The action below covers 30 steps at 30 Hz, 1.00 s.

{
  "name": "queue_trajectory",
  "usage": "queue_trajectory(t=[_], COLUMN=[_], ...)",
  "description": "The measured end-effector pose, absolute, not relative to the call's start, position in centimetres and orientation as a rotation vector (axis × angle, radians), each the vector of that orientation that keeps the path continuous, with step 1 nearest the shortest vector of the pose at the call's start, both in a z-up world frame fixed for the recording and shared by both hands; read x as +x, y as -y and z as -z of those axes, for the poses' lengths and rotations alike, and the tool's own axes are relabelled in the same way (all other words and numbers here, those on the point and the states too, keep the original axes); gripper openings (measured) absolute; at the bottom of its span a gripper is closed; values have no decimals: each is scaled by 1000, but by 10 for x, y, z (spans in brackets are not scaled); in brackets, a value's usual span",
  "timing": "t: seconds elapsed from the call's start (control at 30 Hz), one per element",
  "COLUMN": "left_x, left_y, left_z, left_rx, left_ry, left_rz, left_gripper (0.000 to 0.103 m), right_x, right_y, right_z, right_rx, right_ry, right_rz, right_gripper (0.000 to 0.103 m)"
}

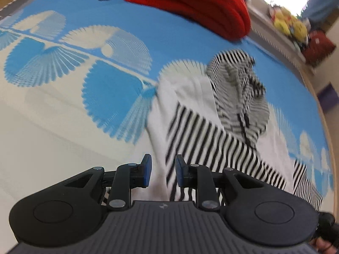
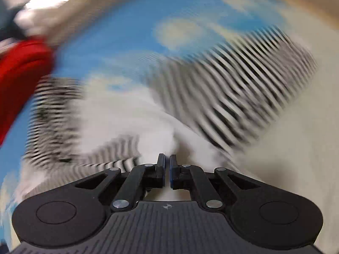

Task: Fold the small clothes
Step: 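Lift the sleeve with the left gripper and lay it across the body, then open the left gripper and withdraw from the folded sleeve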

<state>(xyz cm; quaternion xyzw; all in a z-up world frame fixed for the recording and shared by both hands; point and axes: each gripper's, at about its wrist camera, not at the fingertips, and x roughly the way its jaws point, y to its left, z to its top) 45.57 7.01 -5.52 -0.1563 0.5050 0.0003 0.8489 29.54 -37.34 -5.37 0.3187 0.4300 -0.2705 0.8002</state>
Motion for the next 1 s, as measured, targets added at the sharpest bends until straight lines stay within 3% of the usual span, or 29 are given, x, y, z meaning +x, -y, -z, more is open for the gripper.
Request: queue_trajectory(t=[0.13,0.23,0.37,0.43,0.47,0.63,0.8,1.0], left_x=[451,449,447,446,444,441,439,436], left_y=[-47,-37,-38,-38,-39,-34,-39,-18], left_z=[71,89,122,135,136,112,140,106], left_rx=[-253,-222,-209,-144,-130,-135,-165,-141], left_ry=[-1100,-1142,-1235,-1290,-1292,-1202,-1299,-1138], left_rz=[54,79,51,23,18,34,-19,72], left_gripper=[25,25,25,34,40,38,40,39], right_x=[295,307,321,321,318,322,324,315], right_y=[378,374,375,377,378,383,396,402], right_z=[44,44,75,92,94,76,79,66], right_rx=[700,738,790,807,828,803,815,735], right_ry=[-840,-821,-1006,-1085,-1081,-1013,-1059,-1017], right_rz=[559,395,386,433,436,407,469,469], right_gripper=[7,17,28,28,28,32,34,35])
